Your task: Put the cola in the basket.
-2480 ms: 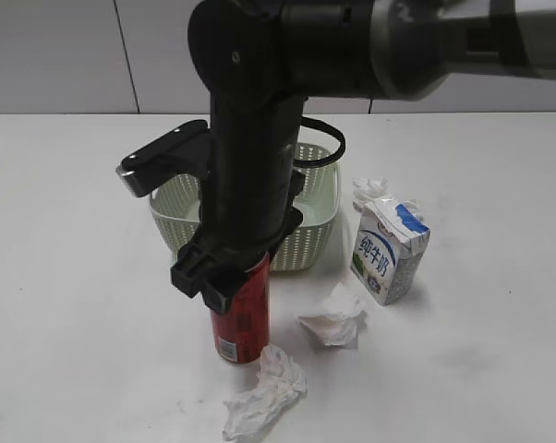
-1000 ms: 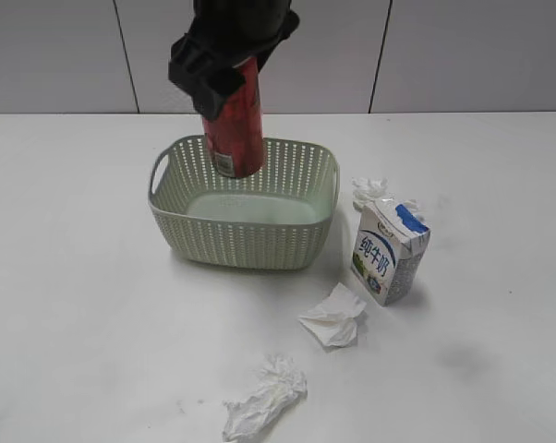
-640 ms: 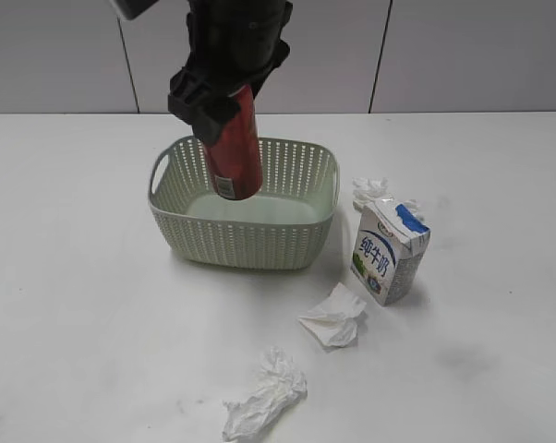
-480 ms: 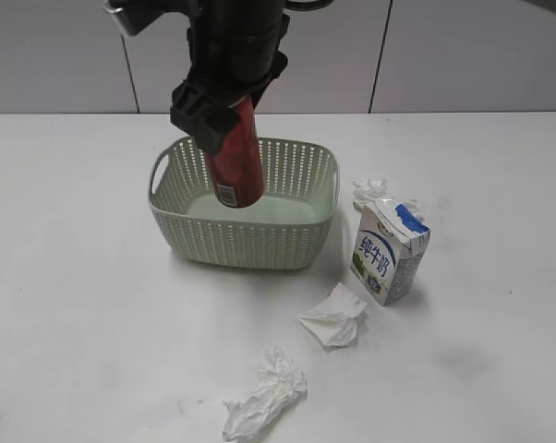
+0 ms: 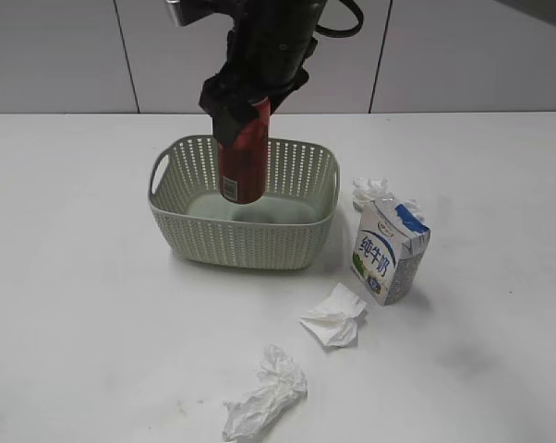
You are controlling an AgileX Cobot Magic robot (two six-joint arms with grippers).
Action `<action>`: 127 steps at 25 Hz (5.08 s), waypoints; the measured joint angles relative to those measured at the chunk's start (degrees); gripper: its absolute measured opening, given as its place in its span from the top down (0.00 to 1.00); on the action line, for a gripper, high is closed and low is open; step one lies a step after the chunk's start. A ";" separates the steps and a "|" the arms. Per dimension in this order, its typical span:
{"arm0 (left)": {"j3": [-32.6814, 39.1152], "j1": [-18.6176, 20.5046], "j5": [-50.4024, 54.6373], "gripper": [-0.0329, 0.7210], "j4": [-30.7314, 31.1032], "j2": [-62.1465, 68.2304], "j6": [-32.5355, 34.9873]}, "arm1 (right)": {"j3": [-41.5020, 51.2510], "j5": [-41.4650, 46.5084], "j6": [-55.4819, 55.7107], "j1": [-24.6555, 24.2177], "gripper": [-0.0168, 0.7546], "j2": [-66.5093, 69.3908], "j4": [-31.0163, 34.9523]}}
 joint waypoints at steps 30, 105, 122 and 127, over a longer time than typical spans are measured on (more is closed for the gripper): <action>0.00 0.00 0.00 0.65 0.00 0.00 0.00 | 0.00 -2.95 -5.84 0.06 0.30 5.91 -1.54; 0.00 0.00 0.00 0.65 0.00 0.00 0.00 | 65.62 -5.58 14.30 -25.04 0.24 -65.83 -2.50; 0.00 0.00 0.00 0.65 0.00 0.00 0.00 | 93.94 -7.19 14.28 -25.04 0.24 -110.72 -4.38; 0.00 0.00 0.00 0.65 0.00 0.00 0.00 | 94.85 -5.73 14.28 -25.04 0.24 -120.93 -5.20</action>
